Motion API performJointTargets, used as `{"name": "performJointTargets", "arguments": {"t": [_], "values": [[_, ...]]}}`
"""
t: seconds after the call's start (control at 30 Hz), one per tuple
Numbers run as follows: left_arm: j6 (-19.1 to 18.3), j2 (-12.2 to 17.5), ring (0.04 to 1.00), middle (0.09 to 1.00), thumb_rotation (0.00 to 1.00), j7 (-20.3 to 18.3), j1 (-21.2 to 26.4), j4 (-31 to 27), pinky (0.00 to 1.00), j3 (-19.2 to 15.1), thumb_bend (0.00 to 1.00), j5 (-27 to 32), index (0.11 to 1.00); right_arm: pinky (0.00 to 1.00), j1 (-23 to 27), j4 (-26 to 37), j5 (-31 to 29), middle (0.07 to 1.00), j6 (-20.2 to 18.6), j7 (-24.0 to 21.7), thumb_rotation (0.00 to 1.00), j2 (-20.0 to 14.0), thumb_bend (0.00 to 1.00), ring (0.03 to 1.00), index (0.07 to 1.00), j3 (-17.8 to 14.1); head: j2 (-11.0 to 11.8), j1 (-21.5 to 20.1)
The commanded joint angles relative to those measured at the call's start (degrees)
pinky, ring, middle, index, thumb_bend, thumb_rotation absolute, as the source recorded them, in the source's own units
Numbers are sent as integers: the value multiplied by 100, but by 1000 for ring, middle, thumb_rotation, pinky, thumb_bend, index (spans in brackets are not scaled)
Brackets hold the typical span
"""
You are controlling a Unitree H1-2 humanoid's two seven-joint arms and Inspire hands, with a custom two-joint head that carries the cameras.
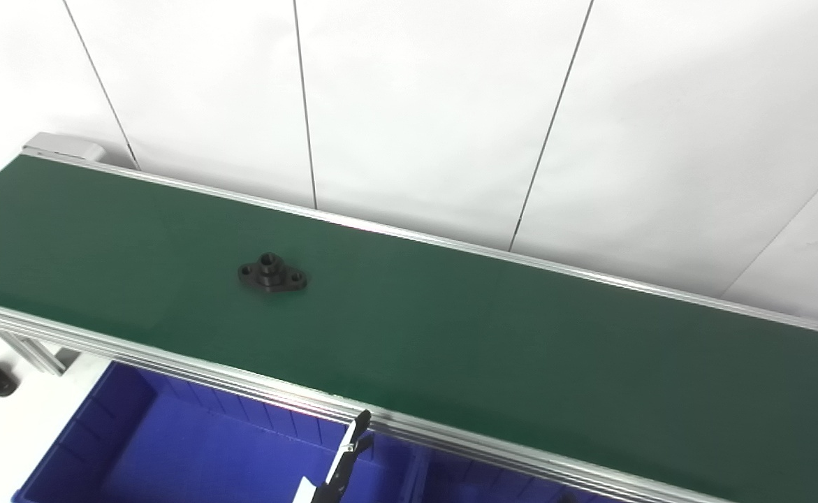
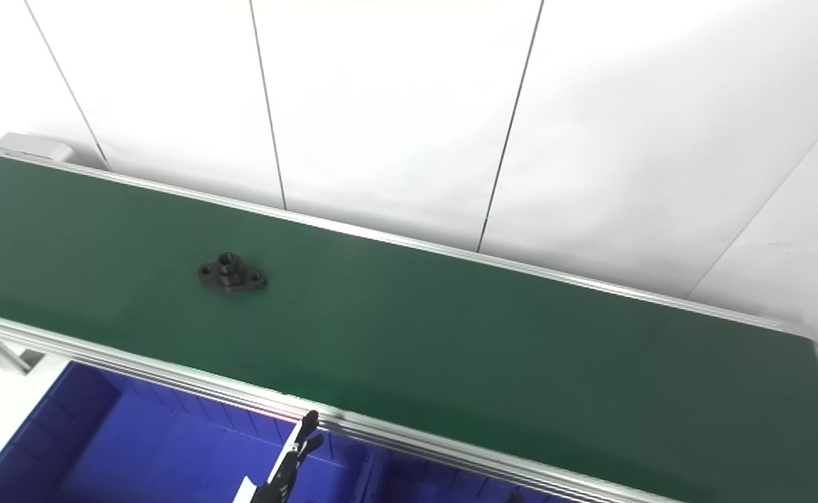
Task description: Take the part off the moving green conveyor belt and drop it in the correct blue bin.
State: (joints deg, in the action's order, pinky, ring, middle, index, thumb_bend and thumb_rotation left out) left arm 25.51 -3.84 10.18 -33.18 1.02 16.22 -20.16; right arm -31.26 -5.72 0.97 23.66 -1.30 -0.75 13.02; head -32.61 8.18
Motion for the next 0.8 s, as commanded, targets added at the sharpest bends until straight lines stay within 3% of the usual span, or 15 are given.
{"name": "performJointTargets", "arguments": {"t": [0.0, 0.3, 0.4, 0.57, 0.77], "values": [[61, -94, 945, 999, 961, -36, 14, 70, 1000, 110, 621, -7, 1000, 1000, -76, 209, 133, 1000, 326, 47, 828, 31, 677, 1000, 1000, 28, -6, 1], [34, -128, 948, 1000, 950, -46, 2, 70, 1000, 159, 618, -11, 1000, 1000, -161, 704, 670, 1000, 326, 427, 780, -250, 790, 1000, 1000, 239, -21, -91], [-3, -108, 946, 1000, 946, -87, -5, 31, 1000, 158, 629, 53, 1000, 1000, -133, 1000, 973, 1000, 326, 761, 777, -320, 790, 1000, 1000, 289, -39, -165], [7, -31, 947, 1000, 942, -158, 38, 22, 1000, 132, 619, 198, 1000, 987, 5, 1429, 1462, 1000, 325, 1124, 749, -282, 784, 988, 1000, 262, -15, -294], [3, 90, 962, 1000, 945, -178, 96, 39, 1000, 75, 618, 227, 1000, 927, 578, 2045, 1727, 1000, -12, 973, 675, -46, 853, 980, 1000, 149, 21, -433]]}}
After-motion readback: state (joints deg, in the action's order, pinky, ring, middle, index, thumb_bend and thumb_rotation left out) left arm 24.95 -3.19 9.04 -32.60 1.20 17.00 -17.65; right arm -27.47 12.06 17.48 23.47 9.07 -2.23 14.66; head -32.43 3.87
